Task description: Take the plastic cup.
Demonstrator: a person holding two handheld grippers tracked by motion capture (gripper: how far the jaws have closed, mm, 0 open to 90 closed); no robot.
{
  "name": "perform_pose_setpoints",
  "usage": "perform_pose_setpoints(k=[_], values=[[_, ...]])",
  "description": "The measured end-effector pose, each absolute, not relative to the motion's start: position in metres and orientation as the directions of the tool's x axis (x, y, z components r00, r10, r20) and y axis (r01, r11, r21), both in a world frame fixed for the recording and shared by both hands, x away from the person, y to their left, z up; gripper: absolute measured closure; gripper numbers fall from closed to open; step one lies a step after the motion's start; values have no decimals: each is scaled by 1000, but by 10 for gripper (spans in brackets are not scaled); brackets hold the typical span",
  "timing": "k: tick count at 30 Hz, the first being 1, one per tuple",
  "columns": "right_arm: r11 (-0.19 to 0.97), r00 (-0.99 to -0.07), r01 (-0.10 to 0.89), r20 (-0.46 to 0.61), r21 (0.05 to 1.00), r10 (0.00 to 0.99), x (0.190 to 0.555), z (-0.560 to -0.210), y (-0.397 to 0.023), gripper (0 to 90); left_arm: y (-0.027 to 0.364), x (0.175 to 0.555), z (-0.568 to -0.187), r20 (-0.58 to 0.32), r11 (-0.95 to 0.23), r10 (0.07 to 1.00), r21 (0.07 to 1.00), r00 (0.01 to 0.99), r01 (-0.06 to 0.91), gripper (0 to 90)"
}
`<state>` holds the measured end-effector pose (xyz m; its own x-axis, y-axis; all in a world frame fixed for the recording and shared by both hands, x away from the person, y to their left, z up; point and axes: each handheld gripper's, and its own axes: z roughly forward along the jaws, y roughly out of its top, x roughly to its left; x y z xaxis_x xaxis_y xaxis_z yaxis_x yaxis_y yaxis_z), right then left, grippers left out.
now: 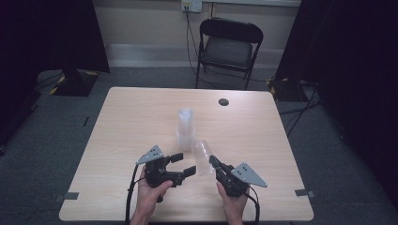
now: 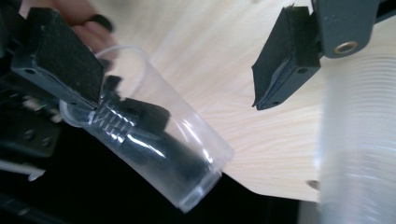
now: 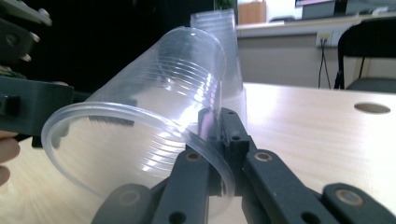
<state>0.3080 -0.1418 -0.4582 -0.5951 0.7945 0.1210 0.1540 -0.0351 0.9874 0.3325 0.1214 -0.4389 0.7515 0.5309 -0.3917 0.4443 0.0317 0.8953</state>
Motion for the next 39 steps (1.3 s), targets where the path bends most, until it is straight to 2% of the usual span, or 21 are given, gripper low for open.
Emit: perform_pose_setpoints(k=[2, 10, 15, 21, 34, 39], values=[[-21, -596, 178, 125, 984, 794, 309, -457, -142, 891, 121, 333, -439, -360, 12, 562, 904, 745, 427, 196], [20, -591, 235, 127, 972, 796, 309, -454, -141, 886, 119, 330, -439, -207, -63, 618, 949, 759, 310, 192], [25, -587, 268, 143, 963, 797, 311, -453, -144, 887, 120, 328, -440, -150, -111, 640, 952, 754, 284, 195], [54, -593, 328, 161, 943, 789, 315, -452, -146, 887, 121, 328, -443, -115, -157, 621, 951, 775, 267, 204], [118, -608, 421, 184, 899, 773, 321, -449, -143, 883, 114, 323, -450, 98, -343, 627, 926, 773, 160, 201], [133, -618, 442, 194, 887, 762, 323, -446, -141, 880, 113, 322, -457, 150, -392, 608, 911, 779, 130, 239]])
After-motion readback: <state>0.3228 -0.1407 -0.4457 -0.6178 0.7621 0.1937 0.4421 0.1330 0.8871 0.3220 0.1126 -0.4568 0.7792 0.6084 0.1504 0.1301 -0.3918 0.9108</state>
